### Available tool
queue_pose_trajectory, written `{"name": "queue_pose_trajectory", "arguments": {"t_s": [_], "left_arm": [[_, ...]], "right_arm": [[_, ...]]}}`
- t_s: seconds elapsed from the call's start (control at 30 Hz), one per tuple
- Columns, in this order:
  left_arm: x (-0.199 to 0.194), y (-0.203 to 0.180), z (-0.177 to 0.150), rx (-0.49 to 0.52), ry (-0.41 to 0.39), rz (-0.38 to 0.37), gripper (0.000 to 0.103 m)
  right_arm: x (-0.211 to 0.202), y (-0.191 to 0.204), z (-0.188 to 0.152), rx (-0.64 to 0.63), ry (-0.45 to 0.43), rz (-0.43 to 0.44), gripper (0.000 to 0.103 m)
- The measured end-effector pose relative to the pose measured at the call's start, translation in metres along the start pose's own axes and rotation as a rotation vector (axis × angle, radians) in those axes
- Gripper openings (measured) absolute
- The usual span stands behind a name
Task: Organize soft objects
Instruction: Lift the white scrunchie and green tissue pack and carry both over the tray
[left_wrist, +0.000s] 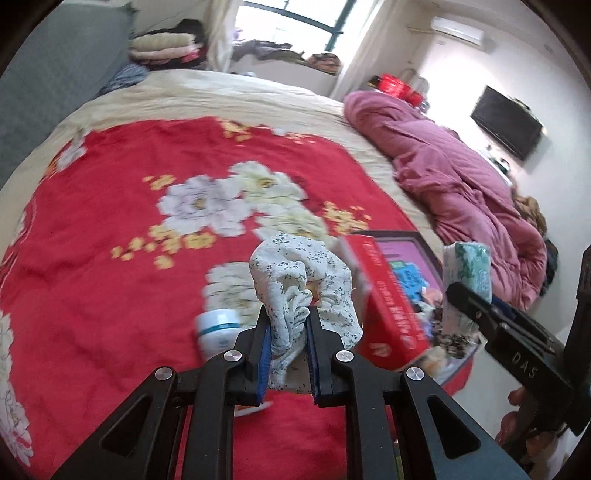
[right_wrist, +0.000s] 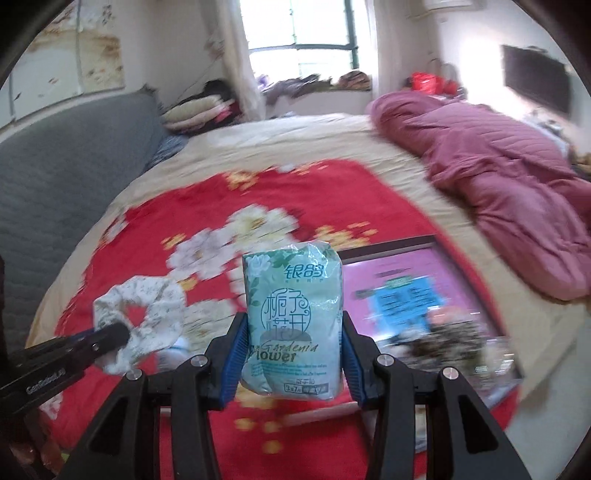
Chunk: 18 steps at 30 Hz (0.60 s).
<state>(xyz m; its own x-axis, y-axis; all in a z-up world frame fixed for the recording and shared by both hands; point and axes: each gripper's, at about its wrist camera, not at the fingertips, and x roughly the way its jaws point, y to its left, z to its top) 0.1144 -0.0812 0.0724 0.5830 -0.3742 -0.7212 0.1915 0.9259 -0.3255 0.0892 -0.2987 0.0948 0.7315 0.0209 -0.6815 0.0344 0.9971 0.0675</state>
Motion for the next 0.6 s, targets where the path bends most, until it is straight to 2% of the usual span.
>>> {"name": "queue_pose_trajectory", "arguments": {"t_s": [0.37,0.6], "left_arm": [[0.024,-0.106,-0.004,0.147,0.047,-0.079,0.017],[0.052,-0.165,-0.012,0.218,0.092,-0.128,0.017]], "right_arm": [[-0.027,-0.12,-0.01,0.204,-0.025,-0.093,0.047],[-0.036,-0.171,-0.016,0.266,-0.032,-0.118,0.047]]}}
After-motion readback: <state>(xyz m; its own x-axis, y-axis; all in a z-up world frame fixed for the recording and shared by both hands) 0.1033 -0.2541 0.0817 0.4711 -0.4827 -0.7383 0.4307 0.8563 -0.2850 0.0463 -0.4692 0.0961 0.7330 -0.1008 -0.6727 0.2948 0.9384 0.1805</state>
